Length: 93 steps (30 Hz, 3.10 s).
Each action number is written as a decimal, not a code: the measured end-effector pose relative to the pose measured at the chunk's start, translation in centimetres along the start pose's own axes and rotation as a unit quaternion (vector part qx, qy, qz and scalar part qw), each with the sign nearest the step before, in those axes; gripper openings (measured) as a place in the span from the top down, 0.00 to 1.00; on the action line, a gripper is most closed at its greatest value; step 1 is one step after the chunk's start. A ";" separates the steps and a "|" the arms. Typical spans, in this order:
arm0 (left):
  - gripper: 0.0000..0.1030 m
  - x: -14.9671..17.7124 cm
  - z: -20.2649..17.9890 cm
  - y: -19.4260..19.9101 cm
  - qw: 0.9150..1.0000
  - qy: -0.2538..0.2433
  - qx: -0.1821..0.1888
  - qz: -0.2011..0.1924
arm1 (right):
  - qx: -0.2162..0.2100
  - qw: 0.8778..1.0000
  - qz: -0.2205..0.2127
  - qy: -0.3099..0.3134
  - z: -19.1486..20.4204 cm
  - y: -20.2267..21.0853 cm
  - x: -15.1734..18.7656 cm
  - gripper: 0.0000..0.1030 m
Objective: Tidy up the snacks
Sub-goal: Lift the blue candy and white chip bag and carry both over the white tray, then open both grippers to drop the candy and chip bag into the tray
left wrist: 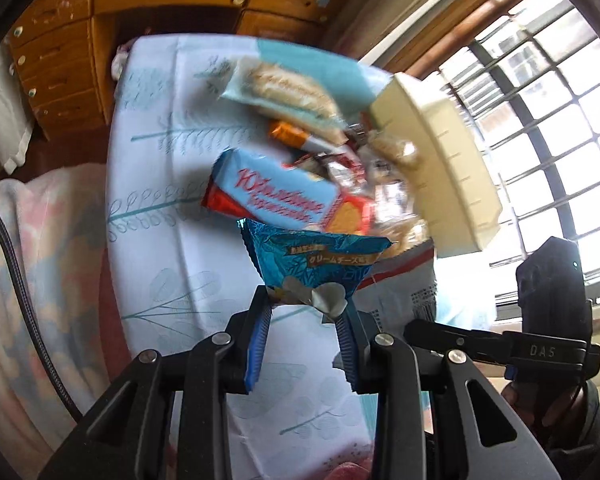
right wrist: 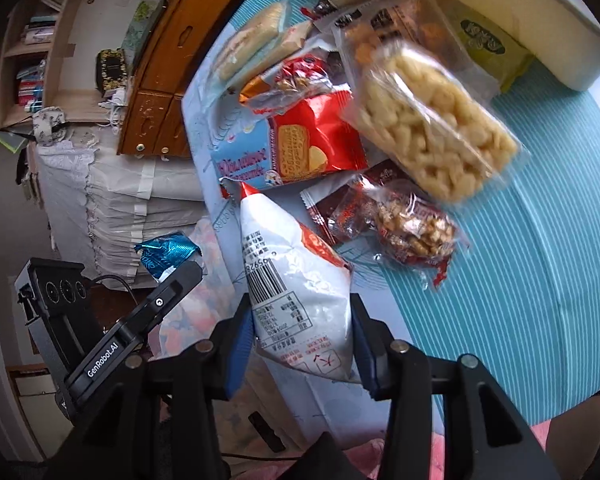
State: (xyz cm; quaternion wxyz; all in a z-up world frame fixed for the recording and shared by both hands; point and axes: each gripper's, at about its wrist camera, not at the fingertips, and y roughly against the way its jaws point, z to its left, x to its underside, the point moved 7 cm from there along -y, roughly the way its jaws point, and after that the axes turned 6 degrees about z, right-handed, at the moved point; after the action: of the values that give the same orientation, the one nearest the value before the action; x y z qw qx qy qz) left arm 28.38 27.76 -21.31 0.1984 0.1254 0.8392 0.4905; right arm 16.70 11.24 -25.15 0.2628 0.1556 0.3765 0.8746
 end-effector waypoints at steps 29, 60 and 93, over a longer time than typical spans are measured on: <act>0.71 -1.0 -23.6 2.9 0.980 -0.062 0.006 -0.189 | 0.047 0.931 -0.181 0.313 2.9 21.8 0.1 0.56; 0.55 -9.5 -36.8 -6.8 0.973 -0.048 -0.031 -0.222 | 0.216 0.863 -0.270 0.368 -5.6 34.2 -11.3 0.55; 0.38 -0.9 -26.7 -4.0 0.973 0.086 -0.109 -0.185 | 0.148 0.929 -0.169 0.294 -8.5 28.1 -8.7 0.48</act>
State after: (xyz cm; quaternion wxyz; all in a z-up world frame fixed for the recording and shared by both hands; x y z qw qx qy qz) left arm 16.99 4.79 -12.85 0.2255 -0.0973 0.8033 0.5427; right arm 10.15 -14.95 -10.66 0.2584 -0.1378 0.5831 0.7577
